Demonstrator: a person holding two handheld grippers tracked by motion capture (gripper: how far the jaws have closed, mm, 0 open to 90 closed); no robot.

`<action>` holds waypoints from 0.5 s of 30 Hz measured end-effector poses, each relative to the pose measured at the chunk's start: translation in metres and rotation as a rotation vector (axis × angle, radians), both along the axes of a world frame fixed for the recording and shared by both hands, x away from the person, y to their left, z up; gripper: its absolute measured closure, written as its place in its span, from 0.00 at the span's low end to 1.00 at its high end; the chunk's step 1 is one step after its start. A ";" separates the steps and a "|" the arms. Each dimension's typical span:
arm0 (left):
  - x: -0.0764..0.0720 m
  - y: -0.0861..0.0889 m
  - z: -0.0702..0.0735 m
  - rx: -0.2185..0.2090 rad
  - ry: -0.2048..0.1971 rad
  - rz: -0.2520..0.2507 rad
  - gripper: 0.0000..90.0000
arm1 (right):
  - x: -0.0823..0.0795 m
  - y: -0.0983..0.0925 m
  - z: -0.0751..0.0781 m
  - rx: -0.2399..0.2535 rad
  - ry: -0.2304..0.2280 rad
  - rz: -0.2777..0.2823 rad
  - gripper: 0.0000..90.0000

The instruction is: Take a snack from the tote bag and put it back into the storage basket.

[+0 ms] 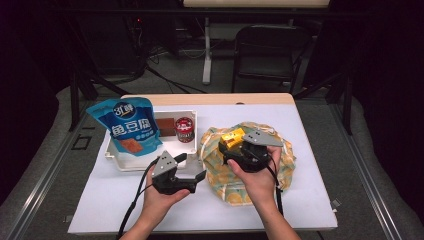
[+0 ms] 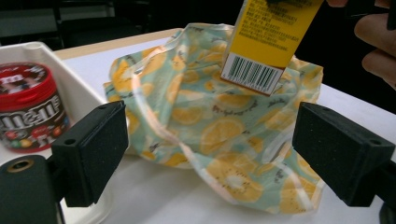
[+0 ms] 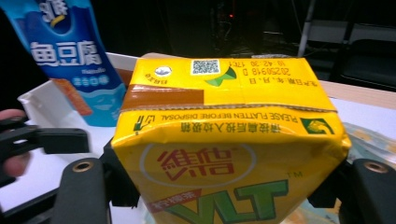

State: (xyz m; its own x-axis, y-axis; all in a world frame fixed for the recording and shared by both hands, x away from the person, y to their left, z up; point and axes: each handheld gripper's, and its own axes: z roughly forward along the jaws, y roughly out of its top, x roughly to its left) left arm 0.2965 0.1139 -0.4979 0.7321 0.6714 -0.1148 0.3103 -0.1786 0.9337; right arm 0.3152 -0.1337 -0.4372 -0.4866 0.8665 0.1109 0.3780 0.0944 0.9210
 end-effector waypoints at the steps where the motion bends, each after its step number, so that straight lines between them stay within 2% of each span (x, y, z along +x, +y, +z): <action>1: 0.000 -0.002 0.000 -0.004 0.002 -0.021 0.14 | -0.002 0.001 0.000 0.003 -0.001 0.007 0.33; 3: -0.002 -0.006 -0.002 0.002 -0.003 -0.045 0.14 | -0.006 0.002 0.001 0.002 0.000 0.024 0.33; 4: -0.004 -0.008 -0.002 0.004 -0.009 -0.032 0.15 | -0.009 0.003 0.001 0.002 0.000 0.031 0.33; 5: -0.004 -0.010 -0.003 -0.001 -0.008 -0.054 0.15 | -0.011 0.004 0.001 0.011 0.001 0.037 0.33; 6: -0.004 -0.011 -0.003 0.000 -0.011 -0.044 0.16 | -0.012 0.004 0.000 0.018 0.001 0.040 0.33; 7: -0.004 -0.012 -0.004 -0.005 -0.003 -0.075 0.17 | -0.014 0.004 0.000 0.017 0.001 0.045 0.33; 8: -0.006 -0.015 -0.004 0.001 -0.011 -0.065 0.17 | -0.015 0.005 -0.001 0.026 0.002 0.048 0.33; 9: -0.006 -0.016 -0.005 -0.001 -0.005 -0.095 0.17 | -0.017 0.006 -0.002 0.024 0.004 0.056 0.33; 11: -0.008 -0.021 -0.006 0.005 -0.019 -0.087 0.18 | -0.019 0.009 -0.003 0.009 0.011 0.068 0.33; 12: -0.008 -0.022 -0.006 0.004 -0.018 -0.102 0.18 | -0.021 0.011 -0.005 0.017 0.012 0.072 0.33; 14: -0.010 -0.024 -0.006 0.009 -0.027 -0.091 0.20 | -0.023 0.014 -0.007 0.019 0.019 0.080 0.33; 15: -0.010 -0.024 -0.005 0.006 -0.025 -0.110 0.21 | -0.024 0.016 -0.008 0.019 0.024 0.084 0.33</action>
